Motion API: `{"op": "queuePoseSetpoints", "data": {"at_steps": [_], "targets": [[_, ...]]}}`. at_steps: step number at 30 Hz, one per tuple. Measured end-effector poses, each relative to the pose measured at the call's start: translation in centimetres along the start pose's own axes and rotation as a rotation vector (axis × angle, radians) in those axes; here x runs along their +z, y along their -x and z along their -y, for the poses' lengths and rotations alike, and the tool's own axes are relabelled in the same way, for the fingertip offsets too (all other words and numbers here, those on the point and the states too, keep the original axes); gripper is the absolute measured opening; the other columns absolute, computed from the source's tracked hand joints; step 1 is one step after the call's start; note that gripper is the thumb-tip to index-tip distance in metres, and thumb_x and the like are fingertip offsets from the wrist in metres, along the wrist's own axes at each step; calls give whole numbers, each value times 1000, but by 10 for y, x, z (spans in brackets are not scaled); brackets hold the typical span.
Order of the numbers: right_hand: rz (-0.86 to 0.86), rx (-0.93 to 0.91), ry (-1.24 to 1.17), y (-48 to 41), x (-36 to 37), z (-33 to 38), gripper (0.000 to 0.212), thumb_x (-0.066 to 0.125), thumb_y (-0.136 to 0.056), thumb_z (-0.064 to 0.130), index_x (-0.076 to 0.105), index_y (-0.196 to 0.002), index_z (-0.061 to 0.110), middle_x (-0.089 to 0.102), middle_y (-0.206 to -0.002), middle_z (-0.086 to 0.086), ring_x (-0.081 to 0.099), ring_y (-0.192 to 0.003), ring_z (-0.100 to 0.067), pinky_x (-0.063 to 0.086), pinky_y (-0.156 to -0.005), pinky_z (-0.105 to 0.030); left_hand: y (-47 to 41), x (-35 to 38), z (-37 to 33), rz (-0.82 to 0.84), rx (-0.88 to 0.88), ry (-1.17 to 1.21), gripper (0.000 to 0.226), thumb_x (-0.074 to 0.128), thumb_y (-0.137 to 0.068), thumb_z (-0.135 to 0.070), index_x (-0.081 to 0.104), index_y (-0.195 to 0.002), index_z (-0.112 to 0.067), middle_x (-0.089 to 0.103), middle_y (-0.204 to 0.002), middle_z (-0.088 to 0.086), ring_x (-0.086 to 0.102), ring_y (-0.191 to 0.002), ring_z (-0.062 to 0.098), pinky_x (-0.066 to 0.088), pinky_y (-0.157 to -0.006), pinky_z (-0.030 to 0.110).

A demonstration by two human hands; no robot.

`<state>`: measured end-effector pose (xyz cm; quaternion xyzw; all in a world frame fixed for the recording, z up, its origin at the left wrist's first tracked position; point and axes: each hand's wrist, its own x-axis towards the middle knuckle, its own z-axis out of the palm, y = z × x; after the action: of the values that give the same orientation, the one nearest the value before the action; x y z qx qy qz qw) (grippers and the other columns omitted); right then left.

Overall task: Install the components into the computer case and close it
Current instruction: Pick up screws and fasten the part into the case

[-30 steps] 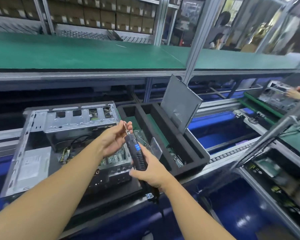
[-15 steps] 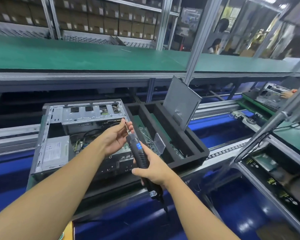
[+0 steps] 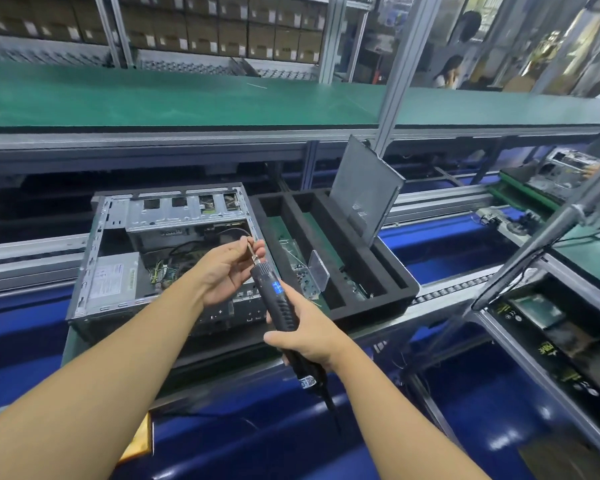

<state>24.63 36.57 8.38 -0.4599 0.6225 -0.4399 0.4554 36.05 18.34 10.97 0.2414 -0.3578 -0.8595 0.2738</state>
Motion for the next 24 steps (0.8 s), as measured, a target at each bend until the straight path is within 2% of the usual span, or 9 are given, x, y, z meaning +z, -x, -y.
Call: {"op": "queuePoseSetpoints", "data": {"at_steps": [3,6,9,13,16,19,24], "targets": [[9,-11,1,8,-7,-1,86,79,-78,20,40,-143,61,68,-94,12,66,-71,-14,57,-62,-30,2,7,9,-11,21,-14,23,49,-100,-20,65,-98,-3,73,-87,6,72,-77,11,59,-68,22],[24,-29,-30,17,-11,-3,85,78,-79,17,42,-139,66,66,-94,10,64,-67,-17,56,-59,-32,6,13,14,7,13,-36,26,54,-94,-22,60,-107,-1,74,-88,5,72,-78,11,59,-63,21],[20,-22,-59,26,-13,-6,87,79,-79,17,41,-141,64,66,-92,12,63,-66,-14,57,-58,-32,10,17,18,38,11,-77,31,58,-86,-25,60,-109,-4,75,-96,4,73,-83,11,60,-65,22],[4,-11,-74,35,-12,-9,90,79,-79,18,37,-148,57,66,-93,13,63,-66,-15,57,-59,-34,12,18,24,44,0,-139,31,54,-96,-20,57,-121,-2,74,-104,5,72,-91,13,56,-74,20],[-16,2,-57,41,-10,-14,92,80,-78,20,34,-150,56,66,-94,12,64,-69,-16,58,-61,-34,15,19,27,43,-6,-183,36,56,-93,-24,57,-122,-3,74,-107,4,72,-96,13,55,-69,18],[-25,4,-73,46,-6,-18,93,79,-79,18,33,-150,55,66,-98,9,64,-68,-16,58,-62,-34,19,17,34,30,-13,-189,32,58,-89,-25,60,-115,-6,74,-108,6,72,-97,15,58,-67,22],[-45,14,-173,47,7,-25,98,81,-78,16,30,-154,51,63,-112,-2,64,-65,-16,56,-61,-31,29,3,36,67,-72,-400,38,58,-94,-31,64,-118,-3,70,-120,12,69,-107,22,58,-85,30]]}}
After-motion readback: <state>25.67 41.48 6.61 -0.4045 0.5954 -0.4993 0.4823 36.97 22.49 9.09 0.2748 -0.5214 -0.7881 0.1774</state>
